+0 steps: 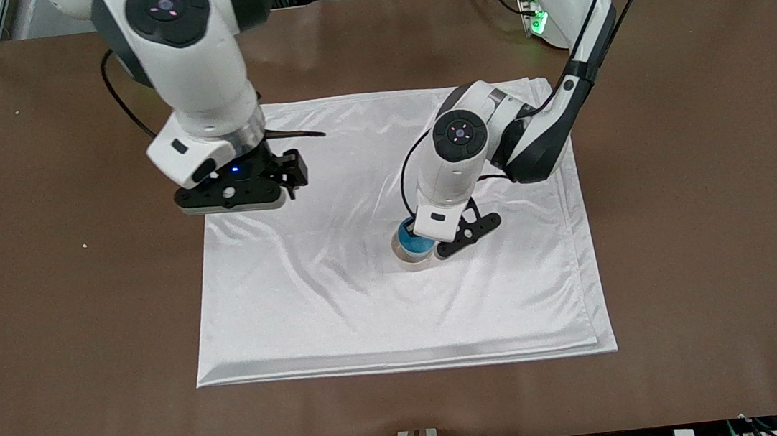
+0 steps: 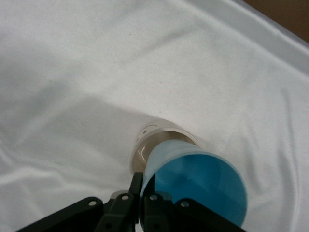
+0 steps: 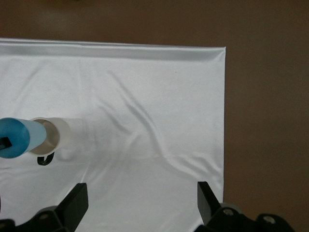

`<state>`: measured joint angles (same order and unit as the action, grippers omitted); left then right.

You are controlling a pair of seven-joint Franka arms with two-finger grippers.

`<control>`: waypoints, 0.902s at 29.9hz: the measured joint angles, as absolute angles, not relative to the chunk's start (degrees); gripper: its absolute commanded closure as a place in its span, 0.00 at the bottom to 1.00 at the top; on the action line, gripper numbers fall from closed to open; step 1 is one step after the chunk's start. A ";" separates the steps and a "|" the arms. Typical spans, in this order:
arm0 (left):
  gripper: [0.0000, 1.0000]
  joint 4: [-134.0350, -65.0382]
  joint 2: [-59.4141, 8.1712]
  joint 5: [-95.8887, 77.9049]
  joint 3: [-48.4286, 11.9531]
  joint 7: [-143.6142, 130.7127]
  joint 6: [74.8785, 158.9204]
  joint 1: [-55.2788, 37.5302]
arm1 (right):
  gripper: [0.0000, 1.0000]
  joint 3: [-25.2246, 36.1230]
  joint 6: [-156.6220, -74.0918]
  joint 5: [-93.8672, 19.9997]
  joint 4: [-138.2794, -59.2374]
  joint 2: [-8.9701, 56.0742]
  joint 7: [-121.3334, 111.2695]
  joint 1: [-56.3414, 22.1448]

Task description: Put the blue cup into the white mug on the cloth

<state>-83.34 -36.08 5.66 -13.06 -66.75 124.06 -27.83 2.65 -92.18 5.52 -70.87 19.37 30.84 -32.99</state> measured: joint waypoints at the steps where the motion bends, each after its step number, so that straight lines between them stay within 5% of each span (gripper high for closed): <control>1: 1.00 -83.30 -36.29 5.67 -13.04 -66.89 124.36 -28.01 | 0.00 2.64 -91.94 5.52 -70.88 18.93 29.89 -32.23; 17: 1.00 -83.18 -38.47 7.20 -12.53 -67.13 126.07 -28.37 | 0.00 2.66 -87.46 1.86 -74.31 12.37 17.70 -17.89; 27: 1.00 -83.17 -40.29 7.65 -12.53 -67.13 128.49 -28.39 | 0.00 2.64 -95.07 1.67 -84.70 8.86 14.16 -11.93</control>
<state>-83.17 -40.29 7.65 -12.53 -67.13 128.49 -28.39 2.64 -95.07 1.67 -84.70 8.86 14.16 -11.93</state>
